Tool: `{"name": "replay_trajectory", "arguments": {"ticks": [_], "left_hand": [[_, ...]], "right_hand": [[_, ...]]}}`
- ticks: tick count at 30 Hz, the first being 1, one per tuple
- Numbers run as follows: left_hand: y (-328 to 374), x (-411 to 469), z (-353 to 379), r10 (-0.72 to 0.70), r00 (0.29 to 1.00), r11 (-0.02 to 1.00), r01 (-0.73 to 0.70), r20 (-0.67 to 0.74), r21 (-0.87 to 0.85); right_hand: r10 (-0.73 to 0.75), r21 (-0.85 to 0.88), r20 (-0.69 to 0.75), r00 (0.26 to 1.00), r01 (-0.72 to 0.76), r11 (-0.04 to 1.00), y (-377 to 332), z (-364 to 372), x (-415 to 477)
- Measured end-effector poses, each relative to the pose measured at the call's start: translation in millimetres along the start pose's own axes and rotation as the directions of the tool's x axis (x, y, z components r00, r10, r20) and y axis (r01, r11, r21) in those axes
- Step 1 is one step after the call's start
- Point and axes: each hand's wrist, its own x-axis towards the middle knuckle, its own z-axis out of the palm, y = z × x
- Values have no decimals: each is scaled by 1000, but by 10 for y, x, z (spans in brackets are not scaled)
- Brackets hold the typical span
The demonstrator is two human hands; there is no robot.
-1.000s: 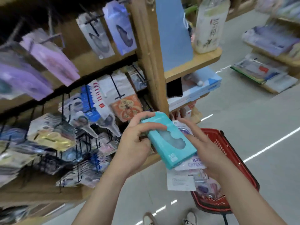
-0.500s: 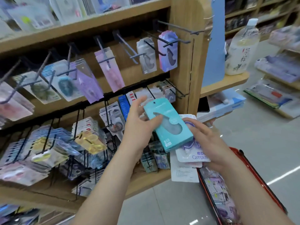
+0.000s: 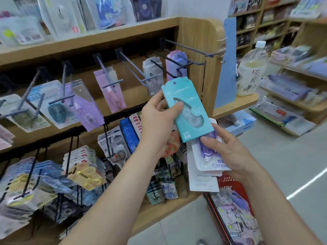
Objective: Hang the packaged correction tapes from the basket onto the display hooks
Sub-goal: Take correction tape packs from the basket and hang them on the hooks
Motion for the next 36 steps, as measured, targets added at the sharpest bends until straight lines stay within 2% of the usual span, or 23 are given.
{"name": "replay_trajectory", "arguments": {"ticks": [4, 8, 13, 18, 23, 26, 31, 33, 36], "left_hand": [[-107, 204, 205, 45, 999, 996, -43, -28, 80], [-206, 380, 473, 130, 991, 976, -133, 26, 171], [-309, 649, 758, 164, 986, 959, -164, 19, 232], [-411, 805, 830, 205, 978, 927, -203, 27, 316], [-437, 917, 795, 284, 959, 867, -248, -20, 433], [-468, 890, 784, 272, 962, 884, -233, -41, 406], [-641, 661, 658, 134, 972, 920, -194, 191, 341], [-689, 618, 632, 110, 979, 932, -162, 174, 324], [-717, 682, 645, 128, 990, 946, -140, 62, 294]], "right_hand": [[14, -6, 35, 999, -14, 1000, -18, -210, 203], [14, -29, 31, 999, -13, 999, -31, -441, 390], [-5, -17, -39, 999, 4, 1000, -37, -613, 611], [-47, -170, -73, 996, 34, 985, 6, -719, 710], [-80, -87, -112, 990, 70, 994, 15, -703, 742], [-83, -56, -147, 986, 76, 996, 25, -679, 749], [-102, -77, -163, 981, 91, 993, 21, -674, 750], [-104, -104, -162, 981, 87, 991, 28, -688, 748], [-105, -128, -173, 979, 84, 988, 40, -715, 719]]}}
